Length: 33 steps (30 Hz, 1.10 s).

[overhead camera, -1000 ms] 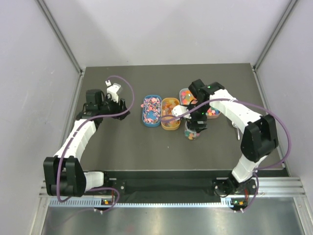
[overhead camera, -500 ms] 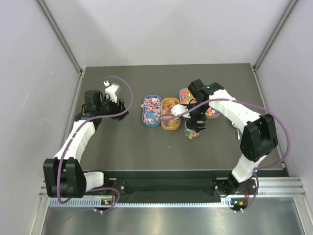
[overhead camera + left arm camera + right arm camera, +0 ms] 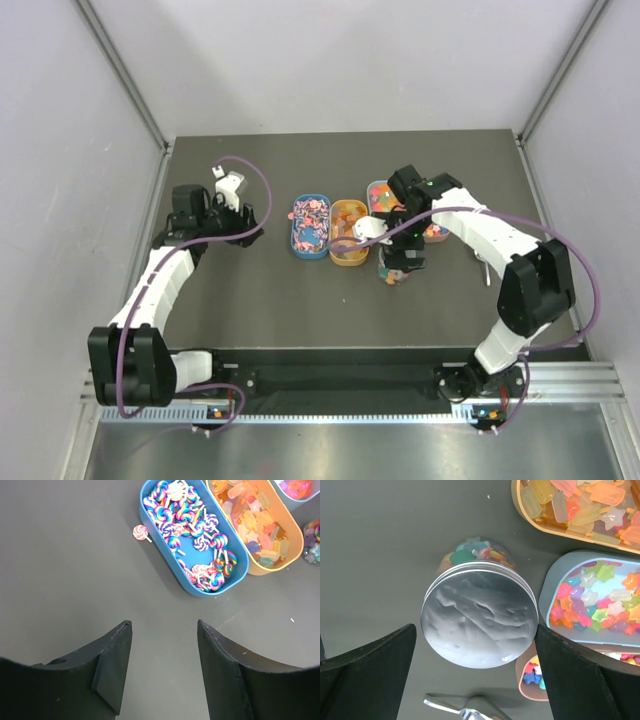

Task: Pack the candies
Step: Close the bottle lid on the packing bottle, then screw the bottle lid onto the packing bottle.

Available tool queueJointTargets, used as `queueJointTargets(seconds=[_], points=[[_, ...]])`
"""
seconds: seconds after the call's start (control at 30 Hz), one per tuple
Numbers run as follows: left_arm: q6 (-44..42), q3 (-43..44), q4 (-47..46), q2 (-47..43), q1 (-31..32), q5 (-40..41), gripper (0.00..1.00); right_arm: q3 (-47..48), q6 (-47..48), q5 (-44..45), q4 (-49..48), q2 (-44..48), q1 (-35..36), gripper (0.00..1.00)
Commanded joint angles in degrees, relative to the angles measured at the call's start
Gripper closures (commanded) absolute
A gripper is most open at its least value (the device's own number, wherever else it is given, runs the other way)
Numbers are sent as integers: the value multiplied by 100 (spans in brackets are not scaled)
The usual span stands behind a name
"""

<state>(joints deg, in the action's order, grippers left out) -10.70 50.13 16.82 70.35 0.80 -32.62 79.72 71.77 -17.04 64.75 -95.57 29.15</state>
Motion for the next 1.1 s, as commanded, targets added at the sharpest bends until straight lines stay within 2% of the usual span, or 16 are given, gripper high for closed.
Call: queueJointTargets(seconds=[0.0,0.2,0.37,0.43,0.47,0.5,0.57,0.6,0.7,0.73,0.77,0.87,0.93,0.97,1.07], points=[[-178,155,-12,-109,-36,-253,40,-18,-92,34,2,407,74,0],[-283,225,49,-47,-36,-289,40,228,-206,-36,117,618,65,0],[-792,488,444,-12,148,-359,36,447,-347,-98,310,776,-75,0],[-1448,751,1100,-21,525,-342,35,543,-549,-246,284,969,-259,0],[-1635,805,1261,-47,718,-254,34,605,-689,-404,40,1074,-643,0],[-1724,832,1349,-91,911,-210,34,684,-1134,-884,-136,1284,-882,0],[-1376,806,1202,-179,1448,-279,32,860,-1698,-1396,-828,1488,-1574,0],[-660,771,1036,-162,1667,-489,32,887,-1866,-1773,-980,1671,-1674,0],[749,474,114,49,1704,-999,32,765,-1850,-1743,-1279,1971,-1457,0],[1467,367,-167,128,1704,-1061,32,764,-1842,-1698,-1289,1998,-1360,0],[1735,244,-736,163,1704,-1123,31,781,-1668,-1698,-1124,2007,-1159,0],[2623,-116,-1546,435,1713,-1237,31,782,-964,-1461,-613,1920,-685,0],[3280,-459,-2136,637,1792,-1412,32,991,-307,-1390,61,1683,-455,0],[3459,-565,-2591,682,1853,-1440,33,1097,392,-1425,334,1578,-419,0],[3707,-864,-2938,822,2143,-1379,33,1099,1484,-1224,960,1313,-322,0]])
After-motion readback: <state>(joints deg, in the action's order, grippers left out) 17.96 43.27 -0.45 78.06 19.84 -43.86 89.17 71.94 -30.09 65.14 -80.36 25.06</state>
